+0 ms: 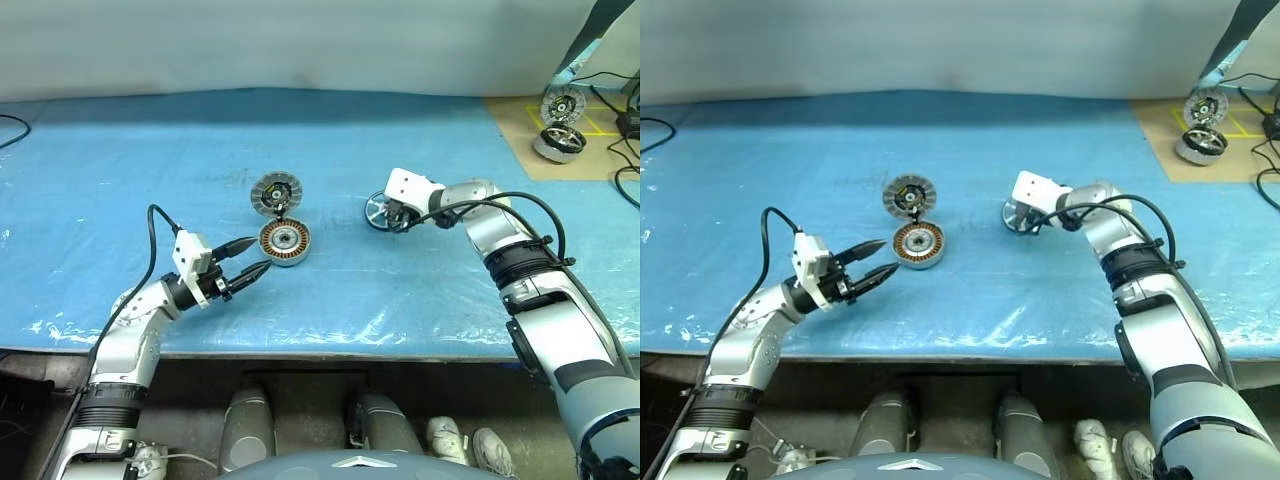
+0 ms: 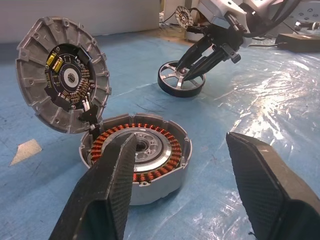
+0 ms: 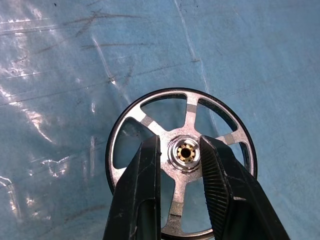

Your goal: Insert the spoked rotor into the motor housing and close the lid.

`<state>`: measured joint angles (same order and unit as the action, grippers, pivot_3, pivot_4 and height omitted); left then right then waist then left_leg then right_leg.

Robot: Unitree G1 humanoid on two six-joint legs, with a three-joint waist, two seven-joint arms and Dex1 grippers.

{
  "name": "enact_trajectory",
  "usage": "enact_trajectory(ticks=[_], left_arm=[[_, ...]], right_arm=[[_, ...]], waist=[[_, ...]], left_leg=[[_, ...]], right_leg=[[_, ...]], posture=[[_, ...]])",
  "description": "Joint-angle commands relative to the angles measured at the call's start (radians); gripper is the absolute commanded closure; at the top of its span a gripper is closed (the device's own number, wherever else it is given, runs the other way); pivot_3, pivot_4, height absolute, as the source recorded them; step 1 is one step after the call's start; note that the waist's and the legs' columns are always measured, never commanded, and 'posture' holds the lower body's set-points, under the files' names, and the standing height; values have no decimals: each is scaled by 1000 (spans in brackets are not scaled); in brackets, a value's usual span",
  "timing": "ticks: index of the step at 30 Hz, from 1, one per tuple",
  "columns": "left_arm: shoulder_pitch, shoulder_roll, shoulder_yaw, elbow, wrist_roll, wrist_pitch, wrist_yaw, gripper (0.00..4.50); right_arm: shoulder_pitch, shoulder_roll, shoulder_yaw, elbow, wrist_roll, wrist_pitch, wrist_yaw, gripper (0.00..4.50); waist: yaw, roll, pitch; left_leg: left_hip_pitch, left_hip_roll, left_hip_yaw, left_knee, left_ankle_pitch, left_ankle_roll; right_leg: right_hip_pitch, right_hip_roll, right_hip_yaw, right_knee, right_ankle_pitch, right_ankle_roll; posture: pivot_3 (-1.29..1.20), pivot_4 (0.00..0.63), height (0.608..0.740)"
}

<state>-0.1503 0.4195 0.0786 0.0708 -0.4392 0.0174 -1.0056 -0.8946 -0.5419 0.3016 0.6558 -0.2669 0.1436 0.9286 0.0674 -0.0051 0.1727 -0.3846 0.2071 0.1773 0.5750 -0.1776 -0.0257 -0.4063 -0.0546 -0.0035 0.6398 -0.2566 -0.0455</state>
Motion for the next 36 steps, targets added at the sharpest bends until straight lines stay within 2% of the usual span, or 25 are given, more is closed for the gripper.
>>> enact_trajectory(ticks=[1, 4, 9, 18, 27, 36], left_arm=[[12, 0, 0, -28, 4, -20, 8, 1523], [23, 1, 4, -51, -2, 4, 27, 1523], [67, 18, 4, -108, 1, 54, 63, 1523], [60, 19, -25, -397, -27, 280, 236, 1523], [77, 50, -15, -551, -78, 421, 305, 1523], [151, 64, 32, -497, -59, 360, 296, 1523]], right_arm=[[36, -8, -34, -112, 52, 50, 40, 3734], [91, -8, -84, -258, 129, 81, 70, 3734], [136, 21, -138, -396, 209, 168, 41, 3734], [200, 131, -216, -661, 501, 436, 71, 3734], [202, 273, -201, -591, 593, 510, 4, 3734], [194, 340, -181, -514, 604, 504, -29, 3734]], waist=[[0, 0, 0], [2, 0, 0], [1, -1, 1], [1, -1, 1], [-1, -1, 1], [-1, -1, 1]], left_leg=[[0, 0, 0, 0, 0, 0], [0, 0, 0, -1, 0, 0], [0, 0, 0, -2, 0, 0], [0, 0, 0, -4, 0, 0], [1, 0, 0, -6, 2, -4], [0, -1, 0, -10, 2, -4]], right_leg=[[0, 0, 0, 0, 0, 0], [0, 0, 0, 0, 0, 0], [-1, 0, 1, -1, 0, 0], [-1, 0, 1, -2, 0, 0], [-1, 0, 1, -4, 0, 0], [-1, 0, 1, -9, 0, 1]], posture=[[0, 150, 740], [0, 150, 740], [0, 150, 740], [0, 150, 740], [0, 150, 740], [0, 150, 740]])
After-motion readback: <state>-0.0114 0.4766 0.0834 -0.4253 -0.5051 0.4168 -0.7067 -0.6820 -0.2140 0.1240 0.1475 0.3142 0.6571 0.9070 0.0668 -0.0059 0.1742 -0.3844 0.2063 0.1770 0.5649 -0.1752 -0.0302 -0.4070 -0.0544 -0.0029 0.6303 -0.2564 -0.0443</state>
